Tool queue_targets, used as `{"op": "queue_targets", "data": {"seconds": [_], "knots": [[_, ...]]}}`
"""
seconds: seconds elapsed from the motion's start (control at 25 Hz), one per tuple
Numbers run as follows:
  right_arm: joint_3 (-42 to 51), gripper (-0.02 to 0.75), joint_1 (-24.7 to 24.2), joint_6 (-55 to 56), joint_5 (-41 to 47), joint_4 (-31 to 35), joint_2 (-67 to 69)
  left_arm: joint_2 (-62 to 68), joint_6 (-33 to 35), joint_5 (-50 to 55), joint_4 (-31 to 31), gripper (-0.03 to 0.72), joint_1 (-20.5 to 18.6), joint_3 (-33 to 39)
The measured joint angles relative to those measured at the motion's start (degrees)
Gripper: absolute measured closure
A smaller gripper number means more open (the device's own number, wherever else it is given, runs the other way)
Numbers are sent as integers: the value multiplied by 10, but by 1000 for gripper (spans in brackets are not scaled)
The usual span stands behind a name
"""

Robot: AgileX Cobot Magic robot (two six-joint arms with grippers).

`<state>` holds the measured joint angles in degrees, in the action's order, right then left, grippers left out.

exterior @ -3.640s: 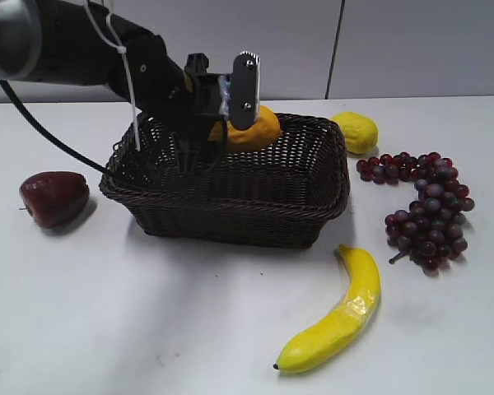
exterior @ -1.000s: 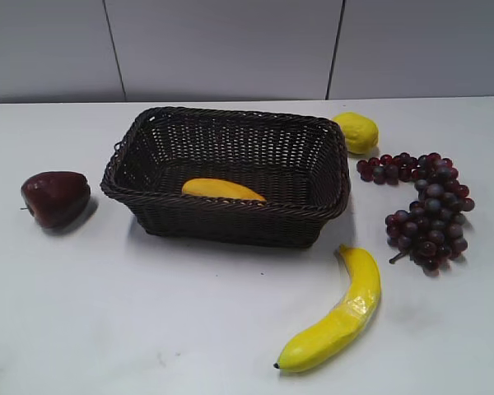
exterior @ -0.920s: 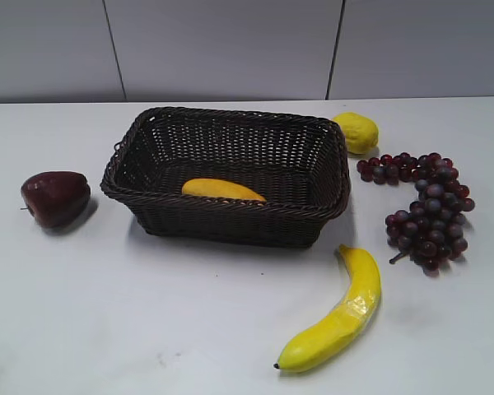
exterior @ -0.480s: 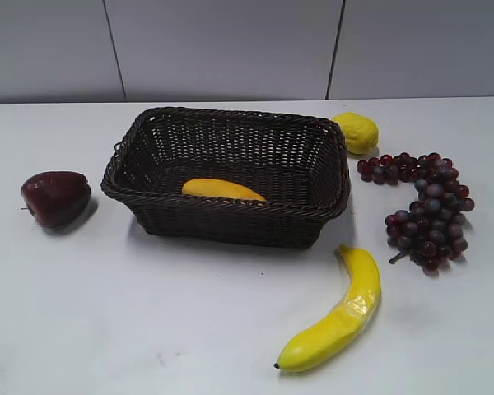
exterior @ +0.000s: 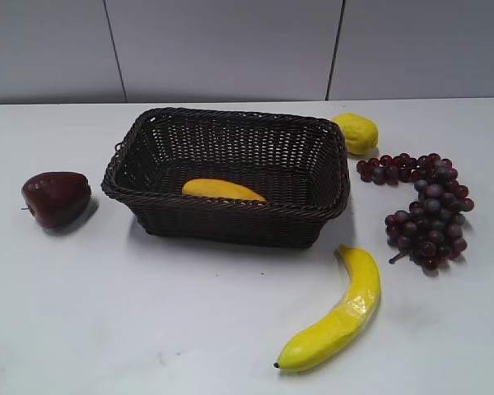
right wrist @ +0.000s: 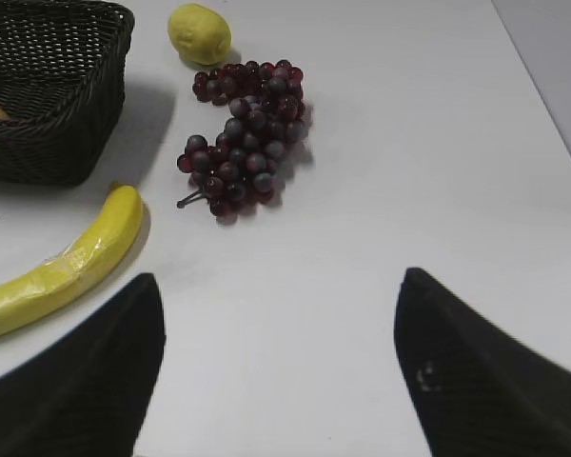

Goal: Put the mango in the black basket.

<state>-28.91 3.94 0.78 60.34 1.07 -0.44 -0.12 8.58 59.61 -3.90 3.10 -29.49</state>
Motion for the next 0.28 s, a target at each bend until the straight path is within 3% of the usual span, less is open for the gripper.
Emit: {"op": "queue_targets", "data": {"seconds": [0.28], "knots": [[0,163,0,0,0,1,0,-2,0,1,0,175,0,1]]}}
